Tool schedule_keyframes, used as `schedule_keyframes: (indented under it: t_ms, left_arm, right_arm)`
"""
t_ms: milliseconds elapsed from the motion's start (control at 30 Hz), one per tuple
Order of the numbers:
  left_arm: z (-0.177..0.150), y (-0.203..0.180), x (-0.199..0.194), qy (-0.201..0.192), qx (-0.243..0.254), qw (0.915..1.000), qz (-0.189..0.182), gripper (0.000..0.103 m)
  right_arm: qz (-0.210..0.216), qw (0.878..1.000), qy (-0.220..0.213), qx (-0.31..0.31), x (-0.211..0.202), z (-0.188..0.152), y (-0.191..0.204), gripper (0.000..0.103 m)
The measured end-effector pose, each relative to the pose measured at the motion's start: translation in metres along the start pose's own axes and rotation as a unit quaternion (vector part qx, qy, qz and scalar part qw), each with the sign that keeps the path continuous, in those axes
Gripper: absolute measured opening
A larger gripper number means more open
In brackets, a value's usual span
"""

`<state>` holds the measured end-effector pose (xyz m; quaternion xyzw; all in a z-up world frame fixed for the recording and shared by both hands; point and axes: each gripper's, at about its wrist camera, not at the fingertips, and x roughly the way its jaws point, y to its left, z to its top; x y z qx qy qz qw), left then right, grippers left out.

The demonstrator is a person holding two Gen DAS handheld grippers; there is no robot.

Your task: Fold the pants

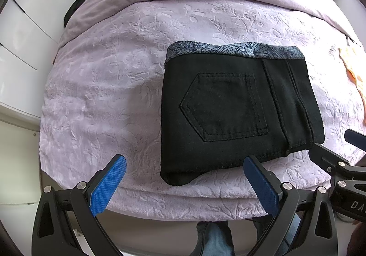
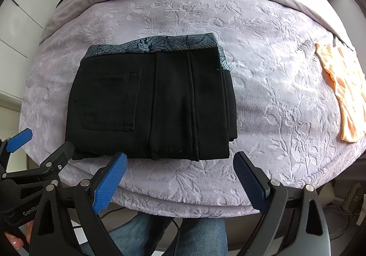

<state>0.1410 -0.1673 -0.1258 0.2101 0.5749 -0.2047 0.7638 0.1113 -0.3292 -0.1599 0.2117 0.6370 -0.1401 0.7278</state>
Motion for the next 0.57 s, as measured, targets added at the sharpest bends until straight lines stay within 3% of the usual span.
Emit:
schedule_keyframes:
  t_ms: [567]
  left_arm:
    - [0.0044,0.0007,0.0006,-0.013,0.013,0.9998,0.001,0.103]
  right_arm:
    - [-0.004,1.0,0.0,0.001,0.001,0.0007,0.0023,0.095]
